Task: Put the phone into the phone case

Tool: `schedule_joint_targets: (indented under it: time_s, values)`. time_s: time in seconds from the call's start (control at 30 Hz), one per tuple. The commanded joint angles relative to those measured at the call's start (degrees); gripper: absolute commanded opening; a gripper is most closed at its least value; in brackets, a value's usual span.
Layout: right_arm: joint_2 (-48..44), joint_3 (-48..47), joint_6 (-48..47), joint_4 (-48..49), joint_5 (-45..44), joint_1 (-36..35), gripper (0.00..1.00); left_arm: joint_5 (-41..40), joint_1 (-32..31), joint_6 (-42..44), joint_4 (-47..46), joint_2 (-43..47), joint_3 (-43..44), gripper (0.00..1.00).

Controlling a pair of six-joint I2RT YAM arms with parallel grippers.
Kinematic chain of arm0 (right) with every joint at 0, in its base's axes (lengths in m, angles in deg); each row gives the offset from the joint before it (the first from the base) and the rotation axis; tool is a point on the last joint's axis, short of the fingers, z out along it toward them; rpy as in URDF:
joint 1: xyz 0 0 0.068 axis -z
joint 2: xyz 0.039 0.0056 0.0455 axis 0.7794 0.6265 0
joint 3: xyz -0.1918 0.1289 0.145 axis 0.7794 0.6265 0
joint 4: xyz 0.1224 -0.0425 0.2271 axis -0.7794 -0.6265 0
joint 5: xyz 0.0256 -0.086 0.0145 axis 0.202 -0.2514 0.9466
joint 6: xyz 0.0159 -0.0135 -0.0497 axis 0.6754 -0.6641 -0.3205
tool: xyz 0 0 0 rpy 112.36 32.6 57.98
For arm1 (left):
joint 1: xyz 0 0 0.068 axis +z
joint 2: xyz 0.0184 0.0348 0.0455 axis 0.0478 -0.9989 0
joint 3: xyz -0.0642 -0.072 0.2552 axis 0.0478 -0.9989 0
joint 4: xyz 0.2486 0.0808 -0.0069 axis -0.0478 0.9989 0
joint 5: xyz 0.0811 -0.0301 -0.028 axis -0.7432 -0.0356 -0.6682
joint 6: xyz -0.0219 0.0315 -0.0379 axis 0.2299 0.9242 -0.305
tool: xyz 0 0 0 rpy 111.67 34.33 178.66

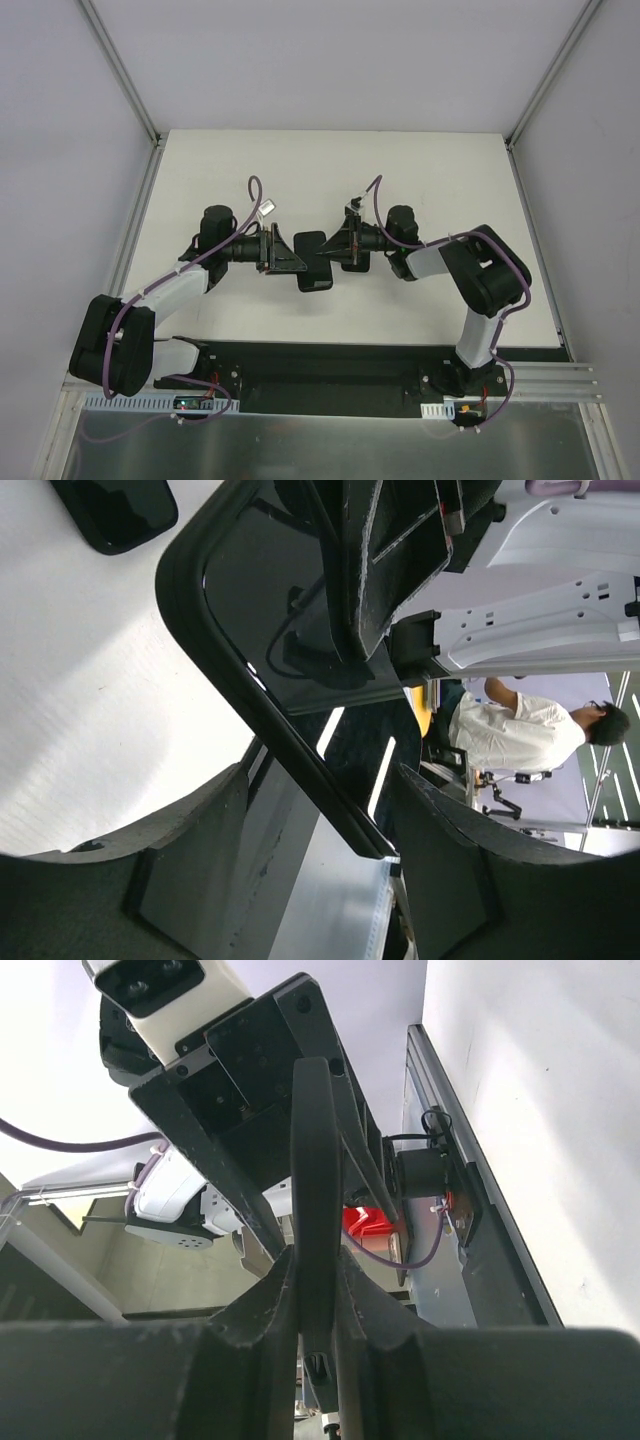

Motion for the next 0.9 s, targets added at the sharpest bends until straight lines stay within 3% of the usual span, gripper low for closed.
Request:
schedule_joint_targets:
  time_s: [0.0,0.13,0.2,0.23,0.33,0.47,0.57,0.73,0.87]
  values:
    - [-1.5,-1.0,3.0,19.3,0.6,-0.9,0.15,2.2,-0.6,-3.7,-7.6,-0.3,-0.9,0.55]
    - [-0.5,-1.0,2.9,19.4,-0.2,-1.9,0.17,2.4,-1.7,-6.2,-10.8,-1.5,-0.5,0.46]
    - [-0.3,-1.0,2.6,19.4,-0.3,-2.2,0.2,2.4,-2.5,-7.5,-12.8,-1.9,-0.5,0.38]
    - [-0.4,-0.9,2.4,19.3,-0.3,-2.2,0.22,2.4,-2.6,-7.9,-13.0,-2.0,-0.5,0.29]
    - [-1.2,-0.3,1.9,19.3,0.1,-2.2,0.34,2.2,-2.6,-8.5,-13.4,-2.1,-0.6,0.15]
    - [-2.4,0.8,0.2,19.3,1.2,-2.1,0.53,2.1,-2.5,-9.2,-13.7,-1.7,-0.3,0.08]
    - [-2.9,3.1,-1.8,19.3,2.6,-2.1,0.6,1.3,-2.5,-10.7,-14.5,-1.0,0.2,0.06]
    - [-3.3,8.3,-7.4,19.3,4.0,-3.7,0.63,0.5,-2.4,-15.9,-18.1,0.5,0.9,0.04]
    - [-5.4,10.1,-9.5,19.4,3.4,-5.1,0.58,-1.3,-2.4,-16.6,-16.2,1.1,2.0,0.03]
